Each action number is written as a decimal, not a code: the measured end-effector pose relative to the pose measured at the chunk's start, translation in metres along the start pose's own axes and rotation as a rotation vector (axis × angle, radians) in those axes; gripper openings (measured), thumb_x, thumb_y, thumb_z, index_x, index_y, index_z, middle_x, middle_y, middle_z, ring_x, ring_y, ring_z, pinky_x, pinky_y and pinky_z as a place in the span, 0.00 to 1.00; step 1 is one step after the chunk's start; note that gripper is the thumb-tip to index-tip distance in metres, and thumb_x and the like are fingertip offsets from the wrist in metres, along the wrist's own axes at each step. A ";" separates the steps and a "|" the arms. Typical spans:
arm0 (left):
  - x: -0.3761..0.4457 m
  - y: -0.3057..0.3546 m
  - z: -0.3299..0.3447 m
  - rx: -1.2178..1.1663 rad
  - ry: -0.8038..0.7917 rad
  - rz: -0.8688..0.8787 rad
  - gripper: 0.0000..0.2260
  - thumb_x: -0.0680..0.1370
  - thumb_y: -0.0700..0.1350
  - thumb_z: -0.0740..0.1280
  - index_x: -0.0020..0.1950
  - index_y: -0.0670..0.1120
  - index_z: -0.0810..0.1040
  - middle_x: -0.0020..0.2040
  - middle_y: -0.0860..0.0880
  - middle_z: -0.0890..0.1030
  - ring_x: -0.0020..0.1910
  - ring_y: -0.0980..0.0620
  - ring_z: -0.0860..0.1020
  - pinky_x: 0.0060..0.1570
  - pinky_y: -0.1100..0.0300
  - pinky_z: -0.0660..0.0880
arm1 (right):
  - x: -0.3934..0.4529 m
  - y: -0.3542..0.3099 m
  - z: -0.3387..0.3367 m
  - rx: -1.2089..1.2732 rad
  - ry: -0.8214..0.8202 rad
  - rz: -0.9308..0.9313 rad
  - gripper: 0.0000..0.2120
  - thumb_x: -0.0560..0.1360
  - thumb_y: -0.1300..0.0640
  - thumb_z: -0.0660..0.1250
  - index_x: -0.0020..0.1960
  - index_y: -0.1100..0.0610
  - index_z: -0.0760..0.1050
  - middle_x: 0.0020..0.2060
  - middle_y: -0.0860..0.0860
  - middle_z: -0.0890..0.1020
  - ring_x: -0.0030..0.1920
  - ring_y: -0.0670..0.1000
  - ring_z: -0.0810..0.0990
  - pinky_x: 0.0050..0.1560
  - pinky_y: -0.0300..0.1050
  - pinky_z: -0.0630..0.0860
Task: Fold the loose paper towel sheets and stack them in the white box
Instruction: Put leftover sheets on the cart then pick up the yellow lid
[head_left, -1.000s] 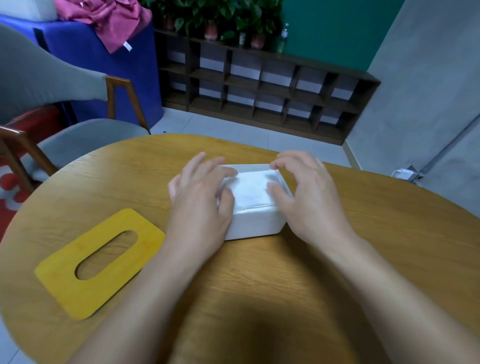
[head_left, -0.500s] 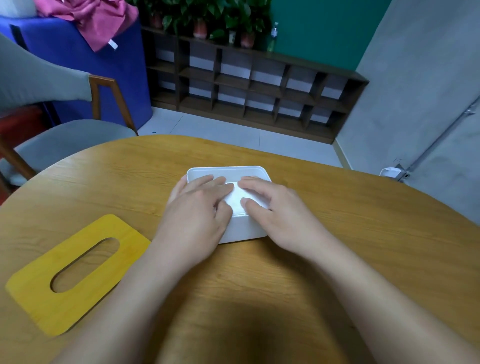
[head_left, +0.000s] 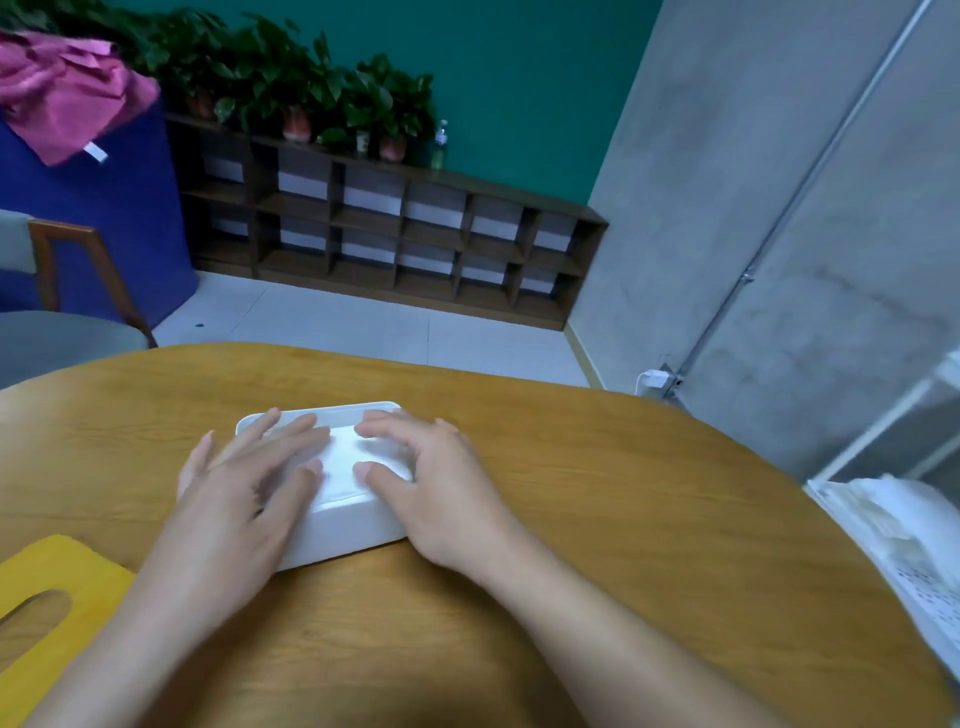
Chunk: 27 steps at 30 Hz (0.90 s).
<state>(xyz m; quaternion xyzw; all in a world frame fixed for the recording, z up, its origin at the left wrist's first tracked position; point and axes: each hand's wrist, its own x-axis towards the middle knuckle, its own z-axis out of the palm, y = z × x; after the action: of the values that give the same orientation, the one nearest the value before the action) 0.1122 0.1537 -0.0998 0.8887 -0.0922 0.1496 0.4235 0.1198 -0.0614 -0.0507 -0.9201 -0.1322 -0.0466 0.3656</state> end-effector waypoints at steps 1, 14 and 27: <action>0.000 0.004 -0.002 -0.004 0.042 0.006 0.15 0.84 0.56 0.63 0.69 0.61 0.83 0.74 0.71 0.75 0.82 0.71 0.59 0.87 0.48 0.46 | -0.004 -0.001 -0.006 -0.001 0.013 -0.017 0.17 0.84 0.51 0.72 0.73 0.48 0.81 0.76 0.42 0.78 0.79 0.38 0.67 0.86 0.52 0.51; -0.004 0.181 0.016 -0.170 0.076 0.136 0.13 0.83 0.49 0.73 0.64 0.65 0.83 0.61 0.67 0.83 0.58 0.63 0.81 0.54 0.76 0.69 | -0.091 -0.008 -0.136 -0.066 0.182 -0.118 0.18 0.83 0.47 0.72 0.71 0.49 0.82 0.75 0.42 0.79 0.76 0.39 0.72 0.82 0.48 0.62; -0.018 0.384 0.145 -0.349 -0.186 0.371 0.10 0.87 0.49 0.66 0.66 0.59 0.83 0.61 0.66 0.84 0.61 0.64 0.82 0.59 0.62 0.75 | -0.214 0.049 -0.314 -0.146 0.409 0.066 0.19 0.84 0.49 0.70 0.74 0.46 0.77 0.73 0.45 0.81 0.74 0.45 0.76 0.78 0.47 0.70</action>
<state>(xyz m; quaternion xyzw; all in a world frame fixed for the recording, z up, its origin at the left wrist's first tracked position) 0.0111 -0.1989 0.0863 0.7800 -0.3165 0.1243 0.5254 -0.0685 -0.3548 0.1067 -0.9194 -0.0216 -0.2298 0.3184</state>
